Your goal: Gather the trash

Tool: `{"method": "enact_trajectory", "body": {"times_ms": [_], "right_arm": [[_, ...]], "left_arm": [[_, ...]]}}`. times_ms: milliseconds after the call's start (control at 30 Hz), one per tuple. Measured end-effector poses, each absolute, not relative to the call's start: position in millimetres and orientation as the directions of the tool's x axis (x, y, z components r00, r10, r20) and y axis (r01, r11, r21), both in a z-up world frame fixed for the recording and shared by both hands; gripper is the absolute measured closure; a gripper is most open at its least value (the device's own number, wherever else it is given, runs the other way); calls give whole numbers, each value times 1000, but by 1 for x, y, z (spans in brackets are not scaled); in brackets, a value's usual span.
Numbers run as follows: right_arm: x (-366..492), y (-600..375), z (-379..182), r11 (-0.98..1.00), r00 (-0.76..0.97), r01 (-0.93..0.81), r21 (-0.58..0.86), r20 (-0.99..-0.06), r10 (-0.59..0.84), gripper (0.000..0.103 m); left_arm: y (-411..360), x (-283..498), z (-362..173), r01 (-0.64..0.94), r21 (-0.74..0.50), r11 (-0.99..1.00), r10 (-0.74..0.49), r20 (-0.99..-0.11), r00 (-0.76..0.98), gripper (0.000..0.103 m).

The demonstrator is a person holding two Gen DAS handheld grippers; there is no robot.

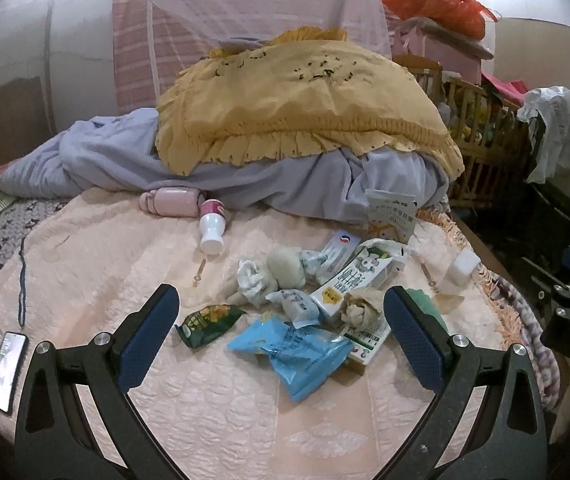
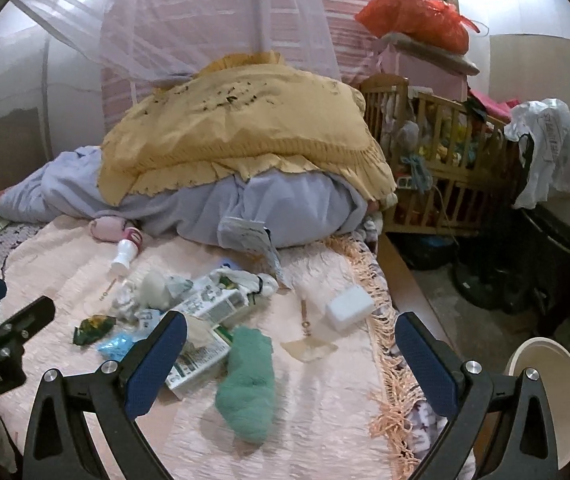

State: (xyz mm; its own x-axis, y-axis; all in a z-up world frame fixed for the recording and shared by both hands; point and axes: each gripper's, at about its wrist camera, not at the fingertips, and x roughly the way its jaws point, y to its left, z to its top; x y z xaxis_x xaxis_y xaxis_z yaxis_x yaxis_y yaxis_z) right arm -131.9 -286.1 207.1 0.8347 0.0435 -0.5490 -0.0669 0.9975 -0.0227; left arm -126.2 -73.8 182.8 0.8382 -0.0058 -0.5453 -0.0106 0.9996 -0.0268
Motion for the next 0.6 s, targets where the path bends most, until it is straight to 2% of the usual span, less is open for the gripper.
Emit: {"method": "enact_trajectory", "body": {"times_ms": [600], "right_arm": [[-138,-282,214,997,850,-73,-15,-524,54,0]], "left_arm": [[-75,-129,187,-15,-41,999,-9,-529,848,1]]}}
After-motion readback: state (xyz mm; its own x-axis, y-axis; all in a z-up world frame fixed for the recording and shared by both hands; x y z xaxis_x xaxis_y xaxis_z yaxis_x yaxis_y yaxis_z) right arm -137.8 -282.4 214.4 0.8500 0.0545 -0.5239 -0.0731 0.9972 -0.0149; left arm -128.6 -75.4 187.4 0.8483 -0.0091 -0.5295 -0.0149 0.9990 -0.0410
